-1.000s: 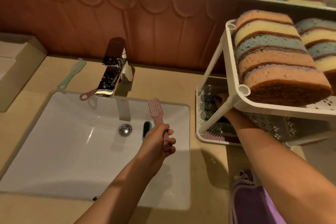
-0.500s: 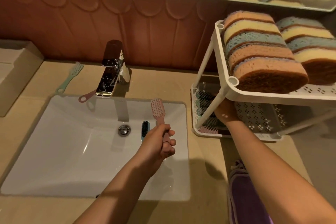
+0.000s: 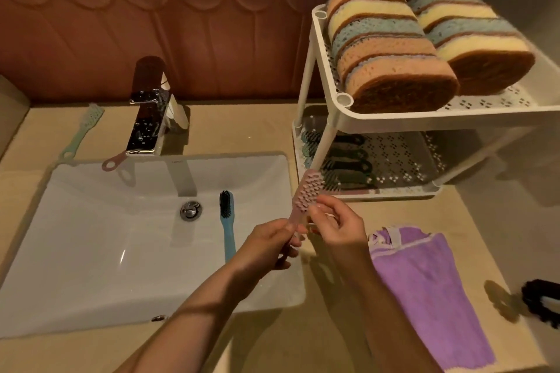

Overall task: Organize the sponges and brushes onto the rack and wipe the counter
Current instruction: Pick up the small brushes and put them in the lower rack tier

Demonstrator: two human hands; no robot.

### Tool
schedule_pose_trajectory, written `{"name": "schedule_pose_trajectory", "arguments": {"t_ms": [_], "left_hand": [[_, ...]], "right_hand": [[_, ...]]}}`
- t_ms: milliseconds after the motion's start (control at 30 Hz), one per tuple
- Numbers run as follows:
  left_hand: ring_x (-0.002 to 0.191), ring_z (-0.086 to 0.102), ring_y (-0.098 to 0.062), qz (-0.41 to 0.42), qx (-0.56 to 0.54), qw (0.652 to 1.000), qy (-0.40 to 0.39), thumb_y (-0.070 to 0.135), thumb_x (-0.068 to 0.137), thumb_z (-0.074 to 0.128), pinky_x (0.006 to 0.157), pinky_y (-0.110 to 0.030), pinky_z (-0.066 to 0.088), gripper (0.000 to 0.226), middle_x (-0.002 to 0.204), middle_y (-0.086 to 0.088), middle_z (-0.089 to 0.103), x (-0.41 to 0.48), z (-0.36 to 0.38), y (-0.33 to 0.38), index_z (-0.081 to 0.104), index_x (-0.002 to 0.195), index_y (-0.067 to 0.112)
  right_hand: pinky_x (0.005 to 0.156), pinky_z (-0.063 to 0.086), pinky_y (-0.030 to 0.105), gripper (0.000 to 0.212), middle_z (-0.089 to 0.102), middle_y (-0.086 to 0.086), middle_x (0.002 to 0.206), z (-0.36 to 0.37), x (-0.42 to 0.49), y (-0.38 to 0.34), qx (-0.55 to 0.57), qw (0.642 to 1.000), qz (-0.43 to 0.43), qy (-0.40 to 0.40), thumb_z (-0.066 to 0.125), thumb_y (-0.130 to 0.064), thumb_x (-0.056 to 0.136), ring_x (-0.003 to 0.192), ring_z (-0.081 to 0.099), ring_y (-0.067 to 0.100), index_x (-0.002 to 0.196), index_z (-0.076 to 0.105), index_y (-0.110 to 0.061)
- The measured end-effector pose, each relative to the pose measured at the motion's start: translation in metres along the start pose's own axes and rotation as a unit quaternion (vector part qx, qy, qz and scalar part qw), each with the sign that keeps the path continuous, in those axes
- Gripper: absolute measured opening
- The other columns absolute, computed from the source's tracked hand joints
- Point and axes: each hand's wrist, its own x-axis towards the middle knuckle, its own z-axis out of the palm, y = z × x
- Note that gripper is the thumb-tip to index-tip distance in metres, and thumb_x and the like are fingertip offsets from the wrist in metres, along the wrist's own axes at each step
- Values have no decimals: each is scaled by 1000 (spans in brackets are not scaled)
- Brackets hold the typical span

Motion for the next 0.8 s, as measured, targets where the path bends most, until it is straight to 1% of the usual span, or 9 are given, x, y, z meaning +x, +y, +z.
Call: {"name": "schedule_pose_trajectory", "arguments": {"t_ms": [67,133,267,367,467,533,600,700,800], "left_hand": [[80,56,-14,3,4,1000,-8,34,98,41,74,-23,50,31,80,1,58,3,7,1,62,83,17],[77,54,-13,12,9,1000,-20,34,98,41,76,-24,50,34,75,0,57,7,12,3,60,74,19],[78,52,-13,34,43,998,-42,29,99,40,80,-28,46,32,77,-1,55,13,24,7,63,80,18],[82,51,-17,39,77,995,-48,27,99,38,83,-29,46,34,83,-6,55,19,31,11,59,74,16],[87,54,-21,39,114,990,-70,31,99,37,85,-28,45,36,89,-11,59,26,32,15,60,82,11],[90,57,-16,49,114,991,-41,30,99,40,83,-24,47,30,96,-11,61,30,32,18,63,98,10],[87,55,-8,71,86,992,52,25,96,48,72,-14,46,26,102,-3,58,35,32,26,54,118,13],[105,49,-12,143,117,970,158,24,92,56,84,-20,38,43,125,-4,47,47,27,37,40,131,16],[120,45,-15,223,179,943,170,24,92,55,93,-21,34,47,134,-3,45,56,28,50,39,135,17]], "right_hand": [[63,50,8,30,61,-4,100,1,1,1,2,999,-5,33,63,-15,87,83,62,-1,116,57,-14],[68,51,12,34,62,-1,103,-1,5,2,-11,998,-13,57,64,-18,86,89,61,3,119,57,-11],[64,50,7,31,61,-11,91,-10,15,4,-7,995,-14,94,60,-17,89,82,59,0,119,56,-9],[63,49,6,29,60,-9,91,-16,21,3,51,994,-13,100,57,-11,91,81,60,0,119,54,-10],[70,55,13,27,62,-3,96,-23,27,2,133,985,6,107,54,-5,91,85,64,8,117,53,-12],[79,55,24,28,63,5,102,-33,32,-1,175,977,28,117,53,-5,92,93,64,16,120,53,-10],[80,53,25,27,63,2,99,-47,41,-4,139,981,31,135,54,-7,92,92,63,15,118,54,-11],[66,49,21,20,62,-8,85,-74,63,-10,5,994,4,113,55,-12,92,78,61,11,112,56,-16],[81,45,25,29,66,0,97,-97,96,-10,-171,982,-45,68,56,-9,91,97,62,21,120,59,-11]]}}
